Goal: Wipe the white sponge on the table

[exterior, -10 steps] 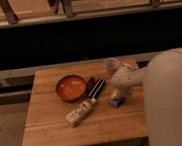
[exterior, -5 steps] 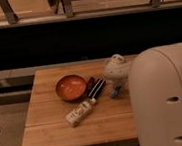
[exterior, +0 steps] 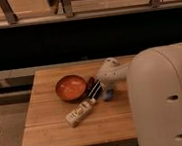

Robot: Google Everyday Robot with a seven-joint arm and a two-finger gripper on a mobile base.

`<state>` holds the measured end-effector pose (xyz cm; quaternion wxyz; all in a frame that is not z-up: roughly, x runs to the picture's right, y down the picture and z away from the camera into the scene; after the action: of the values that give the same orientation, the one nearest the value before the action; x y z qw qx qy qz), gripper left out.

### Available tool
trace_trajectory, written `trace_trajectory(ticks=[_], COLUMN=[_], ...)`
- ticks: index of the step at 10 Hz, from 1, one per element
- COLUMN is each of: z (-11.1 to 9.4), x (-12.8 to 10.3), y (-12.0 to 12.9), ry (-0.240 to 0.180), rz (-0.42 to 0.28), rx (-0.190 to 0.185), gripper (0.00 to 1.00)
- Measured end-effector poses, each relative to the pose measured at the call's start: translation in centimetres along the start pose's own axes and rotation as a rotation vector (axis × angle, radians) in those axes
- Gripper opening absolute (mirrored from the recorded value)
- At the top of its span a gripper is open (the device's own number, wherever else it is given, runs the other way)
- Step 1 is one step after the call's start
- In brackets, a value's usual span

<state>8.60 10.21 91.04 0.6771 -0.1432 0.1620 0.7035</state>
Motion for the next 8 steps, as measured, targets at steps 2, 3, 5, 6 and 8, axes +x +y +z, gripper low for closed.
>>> trace_trajectory(ticks=[2, 3, 5, 6, 8], z=[-0.4, -0.4, 0.5, 0.8, 1.5], x=[1.8, 2.9, 6.2, 7.6, 9.4], y=[2.8, 3.5, 2.7, 1.4, -2.4], ry=[0.017, 0.031, 0.094, 0.126, 0.18], rz=[-0.052, -0.086, -0.153, -0.164, -0.151], rx=[-0.046, -0.049, -0.001, 0.034, 0.127], gripper=[0.0, 0.0, 0.0, 0.0, 0.0])
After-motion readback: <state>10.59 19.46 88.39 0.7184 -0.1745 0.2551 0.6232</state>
